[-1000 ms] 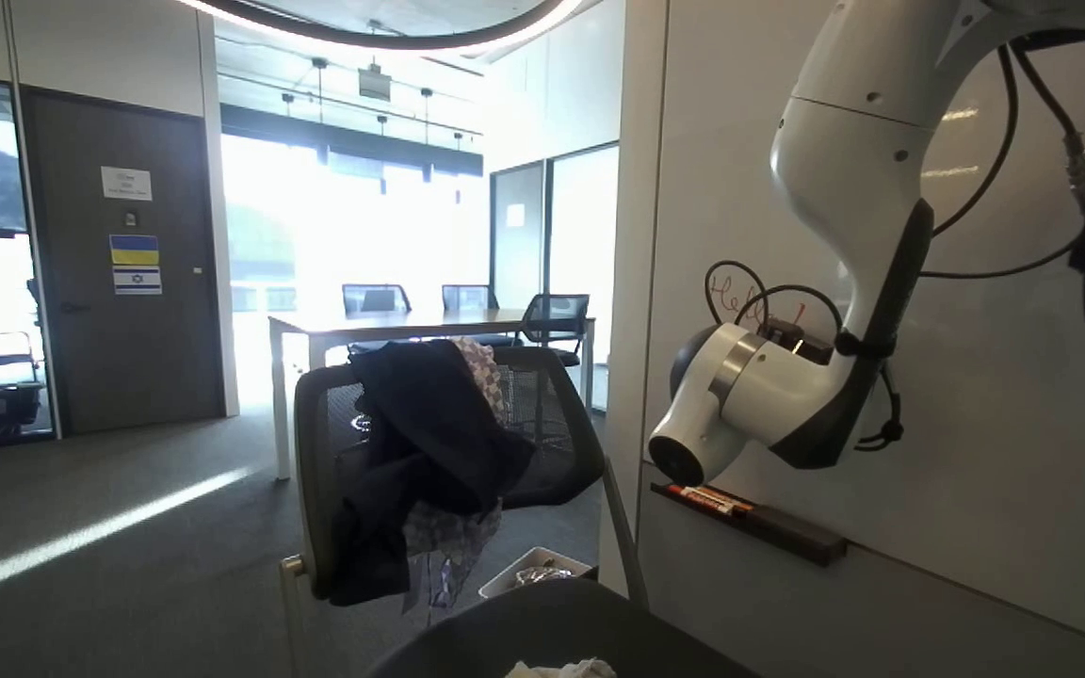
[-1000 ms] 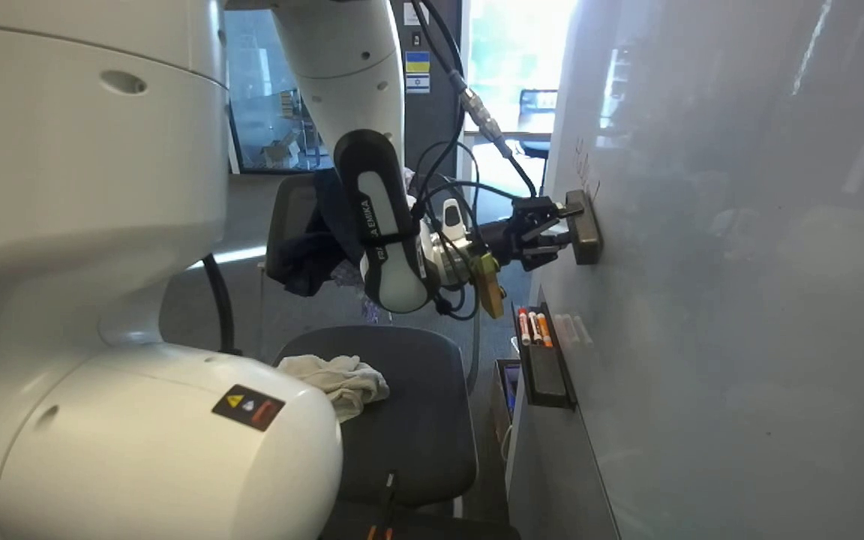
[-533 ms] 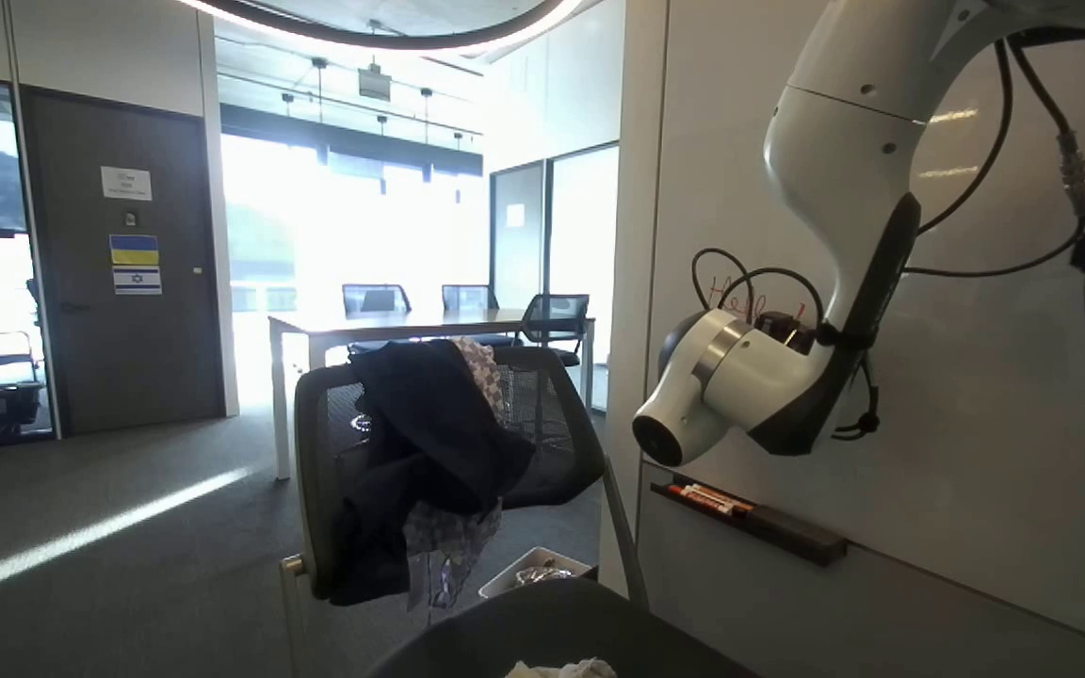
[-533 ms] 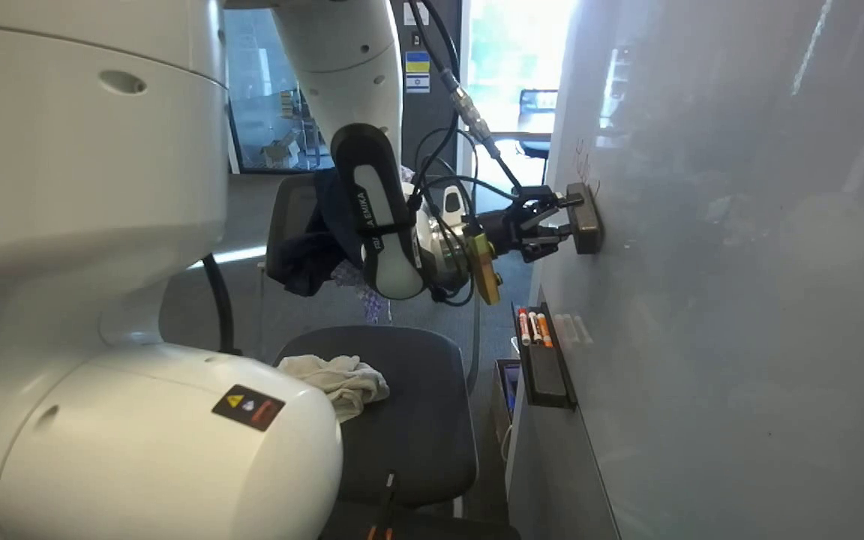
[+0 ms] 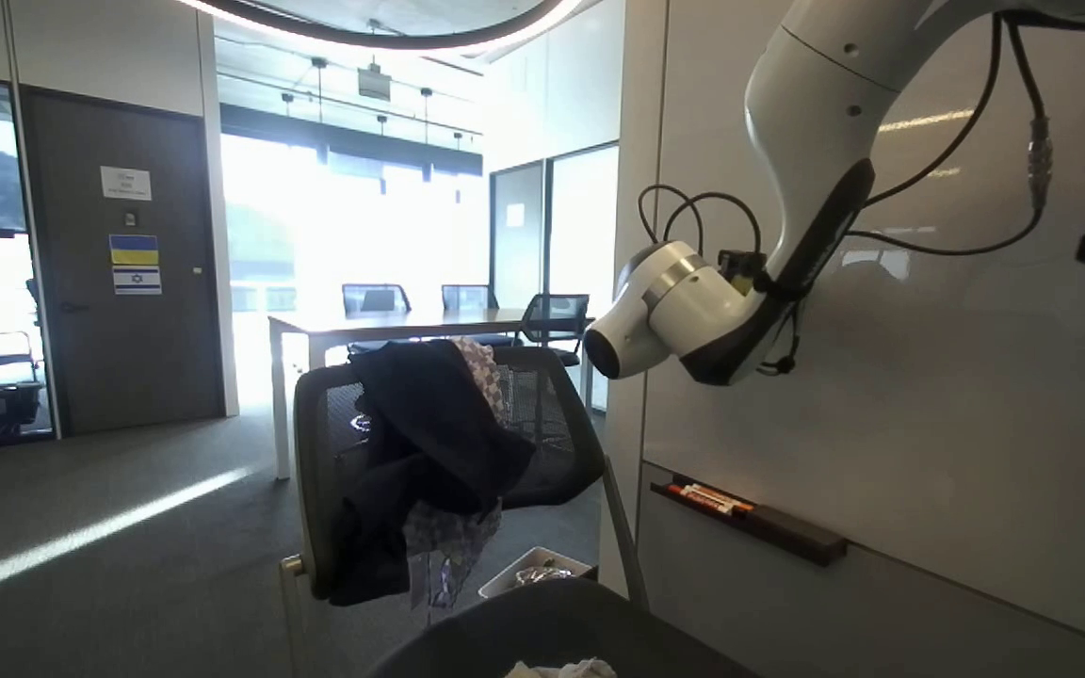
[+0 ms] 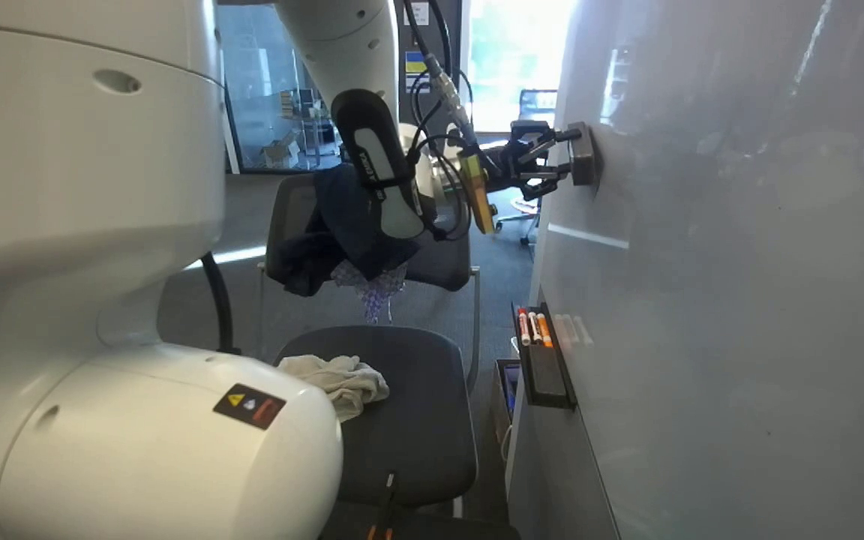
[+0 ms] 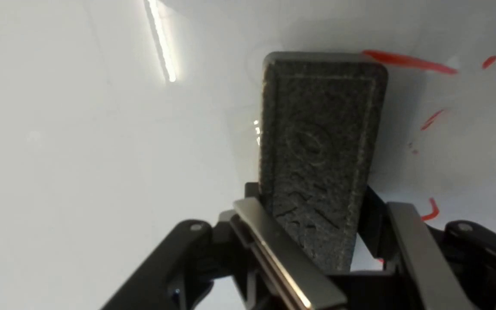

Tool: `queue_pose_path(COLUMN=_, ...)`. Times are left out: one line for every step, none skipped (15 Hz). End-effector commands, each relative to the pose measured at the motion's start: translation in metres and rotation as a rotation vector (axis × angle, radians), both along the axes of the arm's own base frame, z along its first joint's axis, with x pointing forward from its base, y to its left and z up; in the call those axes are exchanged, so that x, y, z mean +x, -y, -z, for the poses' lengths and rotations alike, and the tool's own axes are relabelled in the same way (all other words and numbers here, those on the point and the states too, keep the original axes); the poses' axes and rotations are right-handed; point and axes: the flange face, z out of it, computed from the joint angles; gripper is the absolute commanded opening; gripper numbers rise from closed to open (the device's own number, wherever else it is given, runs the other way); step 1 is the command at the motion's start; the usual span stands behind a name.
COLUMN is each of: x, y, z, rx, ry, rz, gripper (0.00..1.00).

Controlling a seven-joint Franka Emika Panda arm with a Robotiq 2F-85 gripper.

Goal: Use the duster to wipe the white board

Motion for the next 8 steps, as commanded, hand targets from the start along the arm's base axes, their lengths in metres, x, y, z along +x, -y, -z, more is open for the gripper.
queue_pose_path(x=0.034, y=0.01, z=-0.016, rx=0.059, ry=-0.05, rz=0.062, gripper=0.31)
queue_pose_path(x=0.039, y=0.009, z=-0.008, rx=0.097, ry=-0.087, rz=0.05, gripper=0.31)
queue_pose_path(x=0.043, y=0.009, z=0.0, rx=0.126, ry=-0.113, rz=0.051, gripper=0.31)
queue_pose_path(x=0.046, y=0.01, z=0.007, rx=0.154, ry=-0.137, rz=0.058, gripper=0.31)
queue_pose_path(x=0.048, y=0.009, z=0.013, rx=0.188, ry=-0.161, rz=0.053, gripper=0.31)
queue_pose_path(x=0.049, y=0.007, z=0.021, rx=0.211, ry=-0.183, rz=0.049, gripper=0.31)
queue_pose_path(x=0.051, y=0.005, z=0.028, rx=0.241, ry=-0.204, rz=0.041, gripper=0.31)
queue_pose_path(x=0.051, y=0.001, z=0.036, rx=0.263, ry=-0.223, rz=0.025, gripper=0.31)
